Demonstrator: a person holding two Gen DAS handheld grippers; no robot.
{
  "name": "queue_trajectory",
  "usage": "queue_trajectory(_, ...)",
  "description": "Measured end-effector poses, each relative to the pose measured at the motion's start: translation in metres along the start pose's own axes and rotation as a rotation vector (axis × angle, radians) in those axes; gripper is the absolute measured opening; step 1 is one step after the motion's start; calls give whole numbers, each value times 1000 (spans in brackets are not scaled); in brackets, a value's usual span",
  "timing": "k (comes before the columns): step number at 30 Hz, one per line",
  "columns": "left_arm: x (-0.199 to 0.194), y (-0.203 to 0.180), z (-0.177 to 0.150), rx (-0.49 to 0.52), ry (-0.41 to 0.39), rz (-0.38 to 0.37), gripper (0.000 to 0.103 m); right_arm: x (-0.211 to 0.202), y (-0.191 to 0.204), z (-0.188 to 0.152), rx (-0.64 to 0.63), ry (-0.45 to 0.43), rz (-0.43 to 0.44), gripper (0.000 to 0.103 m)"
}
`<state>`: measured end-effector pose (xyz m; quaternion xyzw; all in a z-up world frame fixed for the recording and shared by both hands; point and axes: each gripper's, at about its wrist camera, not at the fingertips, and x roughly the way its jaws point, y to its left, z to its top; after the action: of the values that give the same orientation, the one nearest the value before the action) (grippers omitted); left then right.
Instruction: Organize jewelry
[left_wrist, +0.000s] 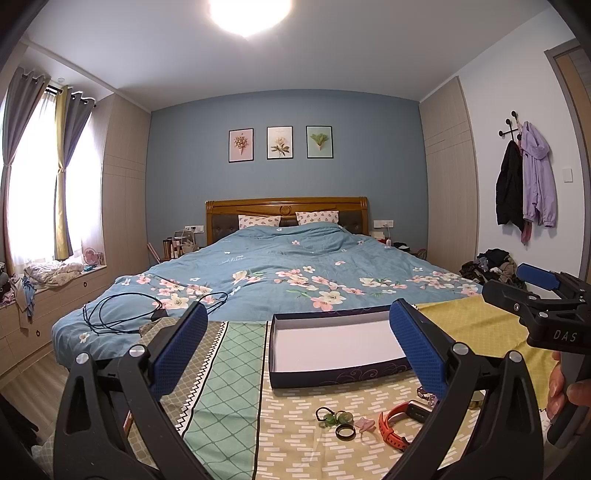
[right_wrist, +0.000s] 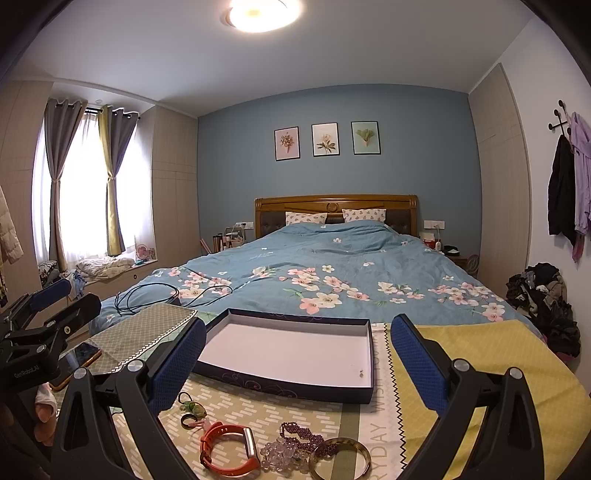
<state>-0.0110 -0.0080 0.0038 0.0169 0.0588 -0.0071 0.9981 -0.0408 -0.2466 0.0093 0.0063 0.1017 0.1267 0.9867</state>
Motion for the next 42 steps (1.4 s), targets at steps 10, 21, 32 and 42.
queue_trajectory(10,0,-1,-1,4,-1,0,97,1,-1,1,3,-1,2,97)
queue_trajectory(21,0,-1,-1,3,-1,0,97,1,-1,1,6,-2,3,97)
queue_trajectory(32,2,-2,0,4,0,0,97,0,-3,1,8,-1,2,97)
queue_trajectory(42,2,-2,0,6,2,0,97,-1,-3,0,12,1,5,97)
